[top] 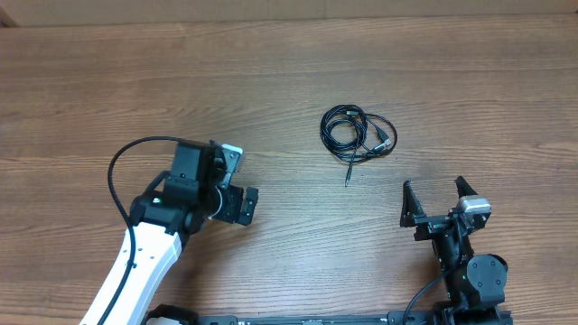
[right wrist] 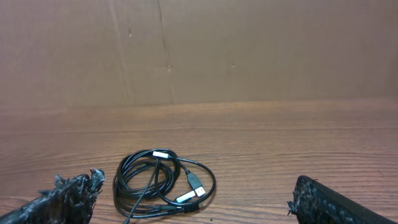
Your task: Untangle cables
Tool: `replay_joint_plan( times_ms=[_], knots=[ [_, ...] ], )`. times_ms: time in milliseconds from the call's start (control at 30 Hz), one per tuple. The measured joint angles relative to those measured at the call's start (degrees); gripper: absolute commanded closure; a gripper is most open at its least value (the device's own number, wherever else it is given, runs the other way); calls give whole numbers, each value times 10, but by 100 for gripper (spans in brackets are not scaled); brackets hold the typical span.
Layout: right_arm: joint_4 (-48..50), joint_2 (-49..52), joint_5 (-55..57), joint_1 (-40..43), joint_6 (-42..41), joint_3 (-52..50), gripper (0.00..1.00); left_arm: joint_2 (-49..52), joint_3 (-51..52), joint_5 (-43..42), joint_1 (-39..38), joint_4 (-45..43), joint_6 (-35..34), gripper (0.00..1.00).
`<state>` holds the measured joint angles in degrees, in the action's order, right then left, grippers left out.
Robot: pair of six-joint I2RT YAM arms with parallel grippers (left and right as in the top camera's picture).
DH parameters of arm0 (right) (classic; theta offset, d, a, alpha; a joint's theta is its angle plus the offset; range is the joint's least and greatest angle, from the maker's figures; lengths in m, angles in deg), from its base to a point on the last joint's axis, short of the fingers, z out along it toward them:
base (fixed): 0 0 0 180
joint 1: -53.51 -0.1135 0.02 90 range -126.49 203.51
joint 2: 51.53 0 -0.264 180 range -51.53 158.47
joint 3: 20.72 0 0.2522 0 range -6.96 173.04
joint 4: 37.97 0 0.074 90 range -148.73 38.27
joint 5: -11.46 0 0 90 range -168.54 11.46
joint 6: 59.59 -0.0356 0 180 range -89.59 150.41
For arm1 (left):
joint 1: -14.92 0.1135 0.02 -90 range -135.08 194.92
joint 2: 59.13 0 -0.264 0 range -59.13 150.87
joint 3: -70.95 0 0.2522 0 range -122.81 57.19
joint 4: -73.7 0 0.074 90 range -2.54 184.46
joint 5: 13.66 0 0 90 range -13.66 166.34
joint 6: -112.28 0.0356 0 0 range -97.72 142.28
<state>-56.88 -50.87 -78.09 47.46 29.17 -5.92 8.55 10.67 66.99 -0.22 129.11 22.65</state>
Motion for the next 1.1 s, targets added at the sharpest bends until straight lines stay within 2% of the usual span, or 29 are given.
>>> replay_joint_plan(
  times_ms=[1100],
  knots=[
    [0,0,0,0,0,0,0,0,0,2,-18,-12,-2,0]
  ],
)
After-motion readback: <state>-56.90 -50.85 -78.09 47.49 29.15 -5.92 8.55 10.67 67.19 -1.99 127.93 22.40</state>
